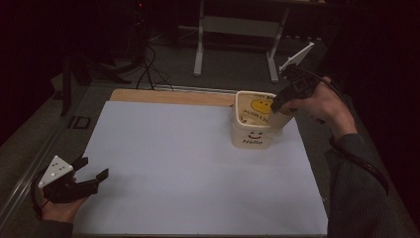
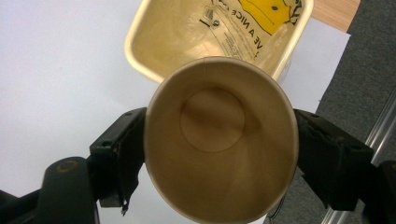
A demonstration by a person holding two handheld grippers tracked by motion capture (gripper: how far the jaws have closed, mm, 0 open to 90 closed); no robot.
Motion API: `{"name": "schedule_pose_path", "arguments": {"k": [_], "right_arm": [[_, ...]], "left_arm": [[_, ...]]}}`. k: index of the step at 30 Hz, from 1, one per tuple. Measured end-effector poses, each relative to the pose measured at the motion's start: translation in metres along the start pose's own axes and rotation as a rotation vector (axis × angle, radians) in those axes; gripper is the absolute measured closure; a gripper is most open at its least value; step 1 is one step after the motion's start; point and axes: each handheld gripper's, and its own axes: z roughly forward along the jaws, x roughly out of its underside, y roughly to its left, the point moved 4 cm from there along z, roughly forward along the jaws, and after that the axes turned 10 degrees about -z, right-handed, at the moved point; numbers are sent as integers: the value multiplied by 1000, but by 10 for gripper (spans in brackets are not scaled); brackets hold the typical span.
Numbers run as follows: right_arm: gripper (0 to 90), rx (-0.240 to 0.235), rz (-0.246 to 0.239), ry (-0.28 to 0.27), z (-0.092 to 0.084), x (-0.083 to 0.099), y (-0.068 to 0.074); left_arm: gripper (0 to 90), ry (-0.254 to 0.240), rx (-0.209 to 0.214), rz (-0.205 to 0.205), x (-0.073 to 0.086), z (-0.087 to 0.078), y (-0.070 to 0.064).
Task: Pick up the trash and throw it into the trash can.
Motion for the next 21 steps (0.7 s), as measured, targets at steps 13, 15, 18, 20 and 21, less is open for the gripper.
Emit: {"name": "schedule_pose_path", "arguments": {"k": [13, 15, 18, 20, 21], "right_arm": [[216, -1, 14, 6, 10, -24, 0], [216, 1, 16, 12, 10, -30, 1], [216, 5, 14, 14, 10, -37, 3], [217, 9, 19, 15, 10, -42, 3], [217, 13, 18, 19, 10, -45, 4]], "left_arm": [[188, -1, 1, -9, 1, 0, 2], [189, -2, 1, -11, 1, 0, 2], [188, -3, 1, -12, 1, -1, 2], [188, -4, 1, -13, 1, -1, 2], [189, -3, 0, -13, 1, -1, 2]]}}
